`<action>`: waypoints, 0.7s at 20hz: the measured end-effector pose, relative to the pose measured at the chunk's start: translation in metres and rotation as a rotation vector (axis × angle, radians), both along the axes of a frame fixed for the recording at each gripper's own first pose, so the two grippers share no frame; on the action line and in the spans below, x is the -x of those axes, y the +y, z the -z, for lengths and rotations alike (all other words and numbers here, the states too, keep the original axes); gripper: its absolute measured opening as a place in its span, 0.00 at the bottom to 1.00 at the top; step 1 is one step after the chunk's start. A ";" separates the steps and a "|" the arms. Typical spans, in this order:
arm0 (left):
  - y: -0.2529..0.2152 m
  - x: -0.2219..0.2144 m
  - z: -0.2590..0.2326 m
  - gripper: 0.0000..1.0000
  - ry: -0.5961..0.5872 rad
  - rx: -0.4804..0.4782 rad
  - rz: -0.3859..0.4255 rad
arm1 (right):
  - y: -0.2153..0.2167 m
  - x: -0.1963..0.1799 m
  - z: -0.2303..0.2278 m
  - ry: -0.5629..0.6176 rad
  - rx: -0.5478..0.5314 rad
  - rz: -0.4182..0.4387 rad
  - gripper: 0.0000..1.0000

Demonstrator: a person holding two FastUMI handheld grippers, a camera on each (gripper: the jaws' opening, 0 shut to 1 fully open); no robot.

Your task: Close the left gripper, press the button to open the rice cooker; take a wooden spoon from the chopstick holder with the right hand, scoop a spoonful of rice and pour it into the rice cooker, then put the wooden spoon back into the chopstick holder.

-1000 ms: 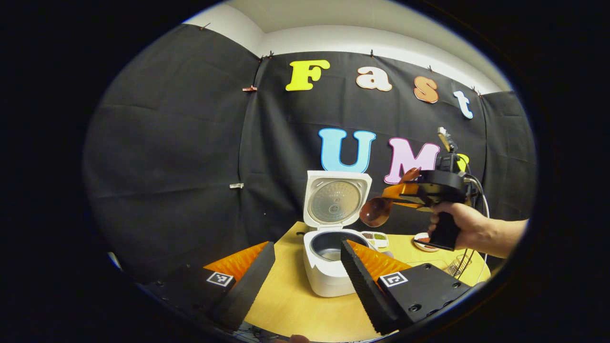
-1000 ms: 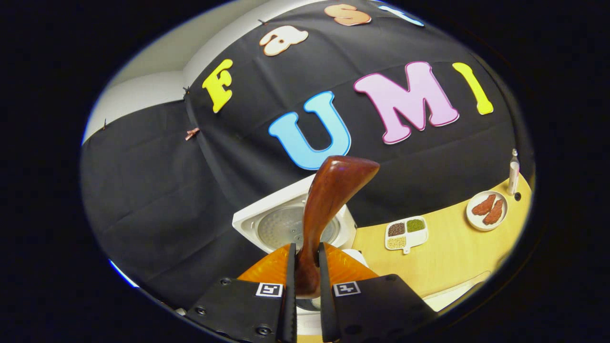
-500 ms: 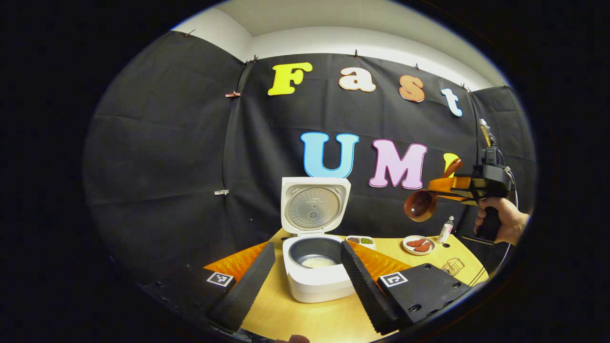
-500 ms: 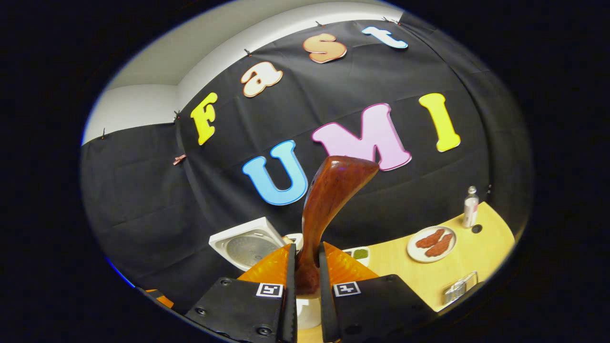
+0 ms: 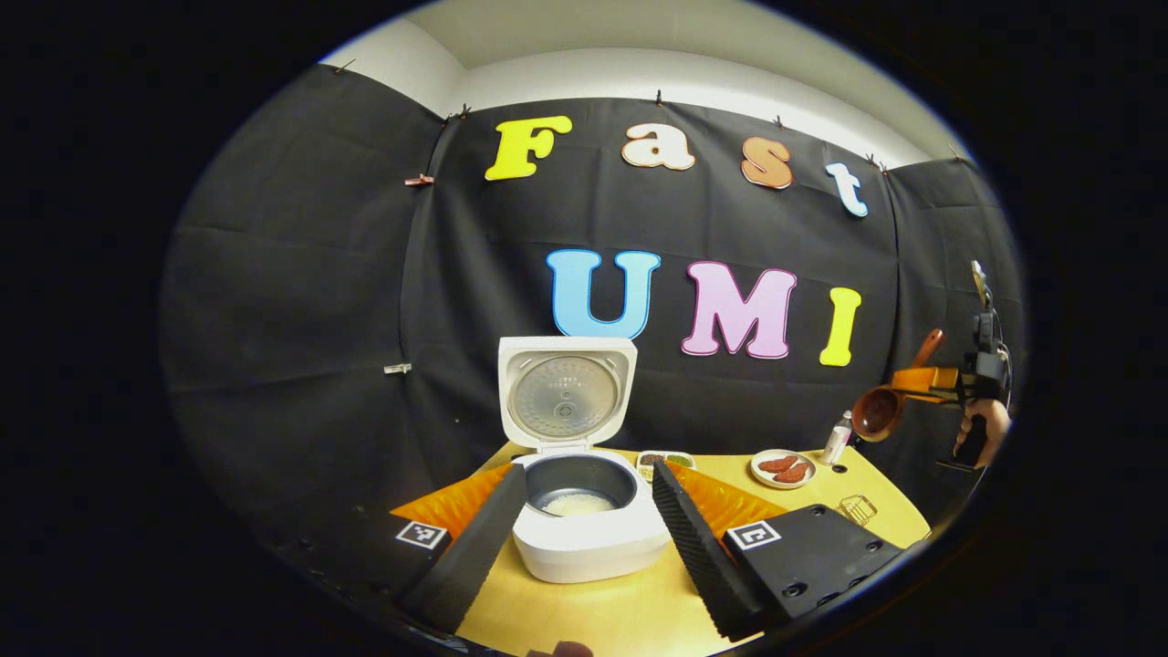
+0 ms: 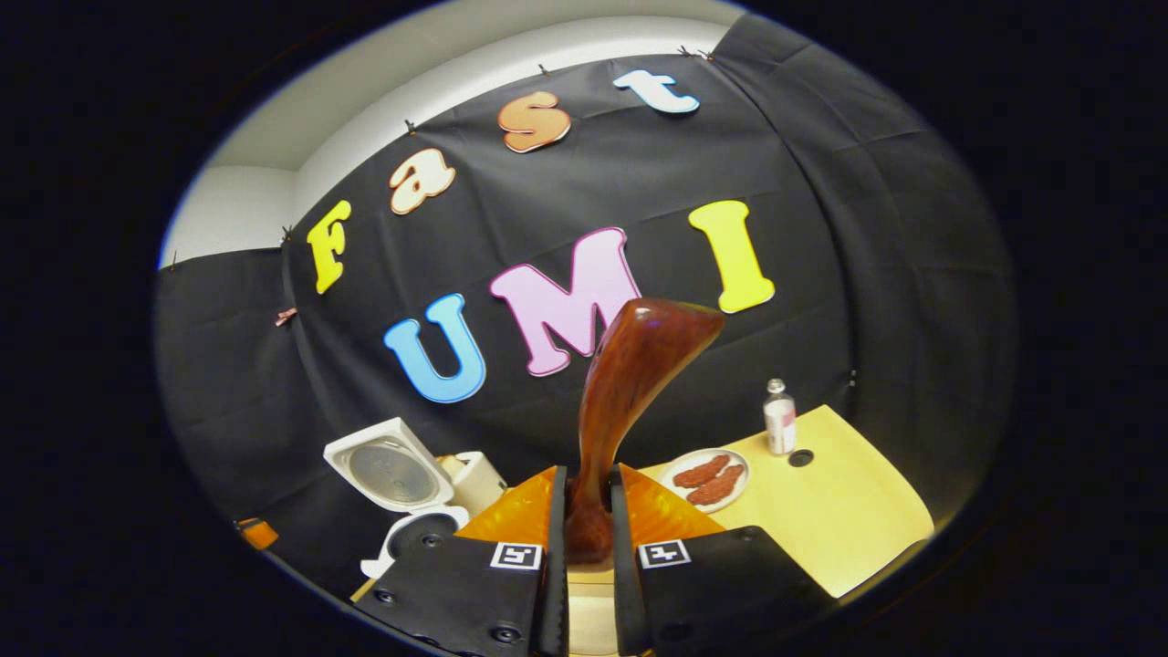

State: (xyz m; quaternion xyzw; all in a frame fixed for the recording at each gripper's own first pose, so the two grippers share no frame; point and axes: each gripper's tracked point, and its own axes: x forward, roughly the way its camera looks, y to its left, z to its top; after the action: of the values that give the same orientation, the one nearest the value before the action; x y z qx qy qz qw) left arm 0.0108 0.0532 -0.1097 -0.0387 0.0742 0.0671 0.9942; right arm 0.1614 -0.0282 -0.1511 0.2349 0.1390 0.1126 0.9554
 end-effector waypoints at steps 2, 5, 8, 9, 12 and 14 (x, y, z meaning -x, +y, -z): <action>-0.004 -0.003 0.002 0.96 0.008 -0.008 -0.002 | -0.022 0.002 0.031 0.035 0.043 0.007 0.24; -0.010 -0.009 0.001 0.96 0.021 -0.026 -0.001 | -0.044 -0.004 0.080 0.088 0.101 0.013 0.24; -0.021 -0.014 0.001 0.96 0.031 -0.042 0.006 | -0.056 -0.011 0.127 0.145 0.152 -0.006 0.24; -0.025 -0.015 0.001 0.96 0.034 -0.048 0.012 | -0.057 -0.012 0.142 0.166 0.166 -0.019 0.24; -0.039 -0.017 0.003 0.96 0.046 -0.041 0.024 | -0.058 -0.012 0.182 0.230 0.182 -0.058 0.24; -0.046 -0.017 0.005 0.96 0.056 -0.025 0.022 | -0.055 -0.010 0.206 0.266 0.194 -0.082 0.24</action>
State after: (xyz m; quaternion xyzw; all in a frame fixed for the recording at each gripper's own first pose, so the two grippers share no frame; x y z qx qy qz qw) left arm 0.0277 0.0077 -0.1147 -0.0237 0.1014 0.0583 0.9929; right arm 0.1710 -0.0836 -0.3573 0.1485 0.2839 0.1053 0.9414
